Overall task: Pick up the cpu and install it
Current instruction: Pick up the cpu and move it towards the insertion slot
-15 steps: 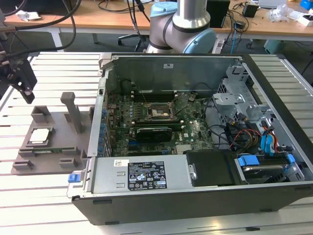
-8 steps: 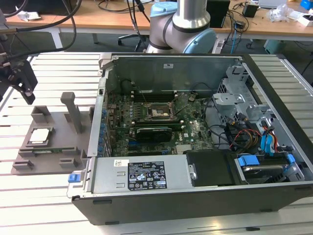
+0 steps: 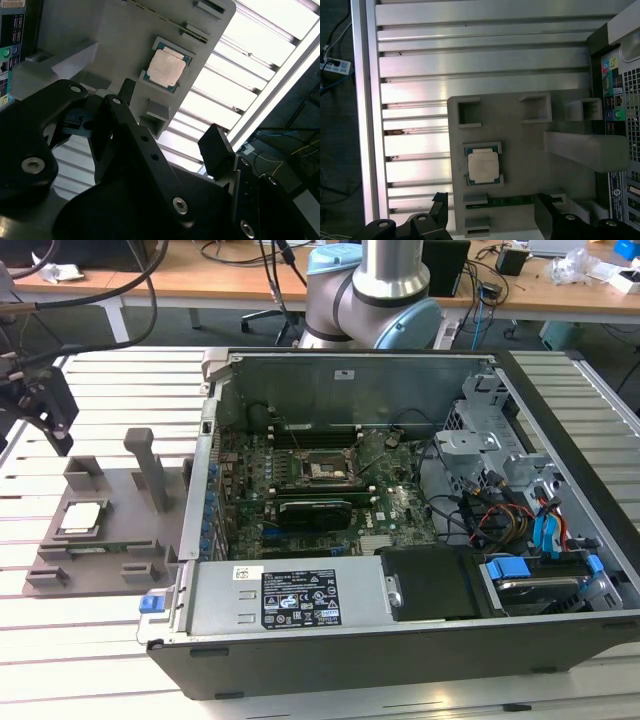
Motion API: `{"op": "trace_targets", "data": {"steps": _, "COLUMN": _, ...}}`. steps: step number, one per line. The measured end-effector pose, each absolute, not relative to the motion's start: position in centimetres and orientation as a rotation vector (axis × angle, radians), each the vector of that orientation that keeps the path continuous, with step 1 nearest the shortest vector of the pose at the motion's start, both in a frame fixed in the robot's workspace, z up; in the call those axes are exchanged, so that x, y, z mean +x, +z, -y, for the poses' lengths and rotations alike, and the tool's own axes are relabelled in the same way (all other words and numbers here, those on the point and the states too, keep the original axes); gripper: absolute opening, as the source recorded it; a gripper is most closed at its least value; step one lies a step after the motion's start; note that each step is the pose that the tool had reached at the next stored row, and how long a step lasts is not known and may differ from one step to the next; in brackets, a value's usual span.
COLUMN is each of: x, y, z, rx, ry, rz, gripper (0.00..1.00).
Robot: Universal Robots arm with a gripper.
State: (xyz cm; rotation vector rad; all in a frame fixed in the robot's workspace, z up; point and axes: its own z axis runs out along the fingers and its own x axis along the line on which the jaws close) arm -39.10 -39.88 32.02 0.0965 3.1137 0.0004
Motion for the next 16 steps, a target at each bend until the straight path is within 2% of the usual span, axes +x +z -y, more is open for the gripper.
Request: {"op": "trace_targets", "data": {"steps": 16, "x": -39.10, "y": 31.40, "z": 39.88, "rx": 0.096, "ry": 0.000, "rz": -3.114, "gripper": 0.78}}
